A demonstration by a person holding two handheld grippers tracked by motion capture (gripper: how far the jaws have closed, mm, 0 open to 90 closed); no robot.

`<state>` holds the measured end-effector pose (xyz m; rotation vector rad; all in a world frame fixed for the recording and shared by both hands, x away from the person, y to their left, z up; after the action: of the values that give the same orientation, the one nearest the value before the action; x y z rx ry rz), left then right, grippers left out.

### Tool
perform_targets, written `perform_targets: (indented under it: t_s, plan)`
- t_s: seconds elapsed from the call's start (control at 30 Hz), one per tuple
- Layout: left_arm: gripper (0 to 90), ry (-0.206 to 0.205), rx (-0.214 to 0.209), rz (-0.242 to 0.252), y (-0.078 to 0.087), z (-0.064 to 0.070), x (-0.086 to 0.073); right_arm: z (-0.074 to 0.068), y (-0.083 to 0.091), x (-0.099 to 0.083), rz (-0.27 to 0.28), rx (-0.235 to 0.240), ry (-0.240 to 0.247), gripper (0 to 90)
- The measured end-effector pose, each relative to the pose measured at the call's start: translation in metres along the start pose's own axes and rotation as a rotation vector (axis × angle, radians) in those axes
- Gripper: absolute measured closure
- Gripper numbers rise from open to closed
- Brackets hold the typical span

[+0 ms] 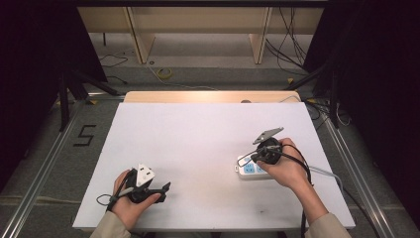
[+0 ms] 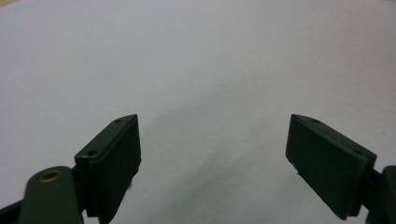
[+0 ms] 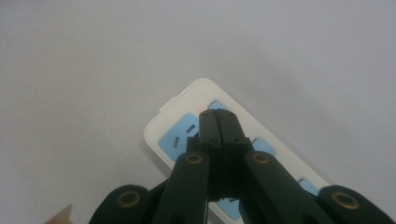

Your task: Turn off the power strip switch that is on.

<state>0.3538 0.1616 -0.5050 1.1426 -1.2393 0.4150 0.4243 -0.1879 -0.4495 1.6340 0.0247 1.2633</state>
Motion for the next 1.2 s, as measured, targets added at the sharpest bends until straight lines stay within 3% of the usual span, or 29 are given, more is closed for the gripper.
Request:
perform_targets:
  t_s: [1.2]
  plan:
    - [17.7, 0.002, 0.0, 0.003, 0.0, 0.001, 0.0, 0.005, -0.013, 0.008, -0.028, -0.002, 0.002, 90.0]
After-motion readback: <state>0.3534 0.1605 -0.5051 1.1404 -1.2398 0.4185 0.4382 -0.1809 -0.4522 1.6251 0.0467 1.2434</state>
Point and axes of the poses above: each handheld gripper's, and its own axes: y roughly backward along the jaws, x roughly out of its top, z roughly to its right, the point moved 5 cm from there along -y, roughly forward along the jaws, and after that the axes turned 12 degrees about z, right-handed, at the moved point
